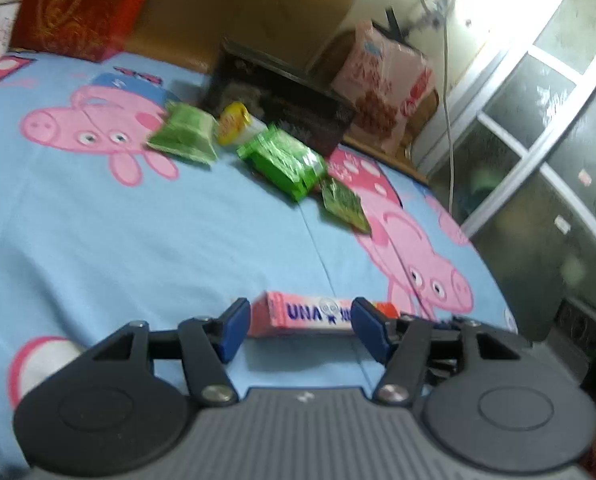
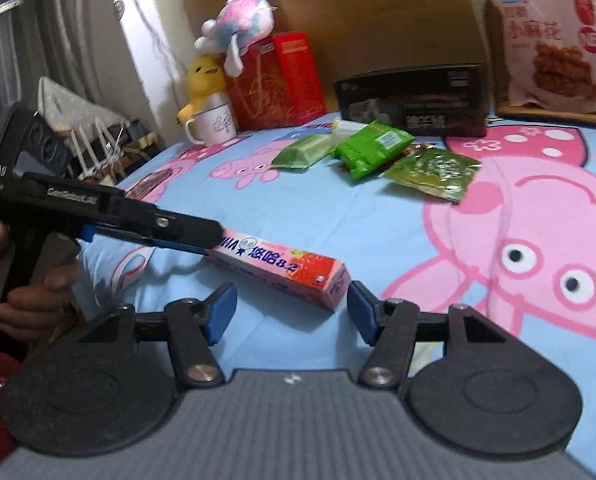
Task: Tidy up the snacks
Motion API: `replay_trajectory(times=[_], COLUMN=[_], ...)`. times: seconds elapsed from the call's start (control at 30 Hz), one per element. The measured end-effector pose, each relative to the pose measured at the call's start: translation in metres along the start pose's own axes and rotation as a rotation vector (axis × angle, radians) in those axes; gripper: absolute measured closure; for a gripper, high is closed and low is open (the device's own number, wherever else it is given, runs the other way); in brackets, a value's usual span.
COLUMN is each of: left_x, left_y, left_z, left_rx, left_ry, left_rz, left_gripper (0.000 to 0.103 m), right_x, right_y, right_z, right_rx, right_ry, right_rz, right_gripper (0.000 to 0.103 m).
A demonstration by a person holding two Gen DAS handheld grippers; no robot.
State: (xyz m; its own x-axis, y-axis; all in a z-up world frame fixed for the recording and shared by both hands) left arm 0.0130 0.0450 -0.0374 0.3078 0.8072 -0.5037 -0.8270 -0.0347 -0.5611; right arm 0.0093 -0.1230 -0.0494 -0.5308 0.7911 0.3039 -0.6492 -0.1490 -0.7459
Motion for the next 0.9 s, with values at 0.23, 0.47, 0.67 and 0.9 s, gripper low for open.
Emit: replay_trajectory(times=[0.23,0.47,0.67,0.9], left_x=[0.012,0.012,0.009,-0.012], left_y=[-0.008,0.004,0.005,0.008], left_z=[0.008,-0.008,-0.012,-0.025], left_rx=[-0.044,-0.005,-0.001,0.039], left_ry=[0.000,-0.012,0.029,0.046], left_rz=[0.052,0.042,0.041,-0.013], left_gripper=[0.042,0.042,0.042,0.047], right_x=[-0.007,0.001,0.003,0.000], right_y=[0.002,0.001,-0.002,-0.001], right_z=[0.006,-0.008,-0.017,-0.016], right_rx=[-0.032,-0.014,-0.006,-0.011], right_ry=[0.071,0.102,0.109,0.169], right_rz=[-0.026,0.050,0.075,0.121], right_gripper=[0.029,0.029,0.030,0.049])
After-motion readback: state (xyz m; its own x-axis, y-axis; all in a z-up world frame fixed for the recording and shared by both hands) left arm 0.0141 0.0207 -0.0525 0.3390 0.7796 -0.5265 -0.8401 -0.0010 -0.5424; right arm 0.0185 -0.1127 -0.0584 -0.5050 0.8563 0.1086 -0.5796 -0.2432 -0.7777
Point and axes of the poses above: each gripper's, at about its wrist camera, not at the fingertips, and z roughly against the way its jaws point, x to its left, y to its underside, the point moved 10 cm from there along -z, roughly the way its jaws point, and after that the axes turned 9 degrees about x, right-handed, at the moved point
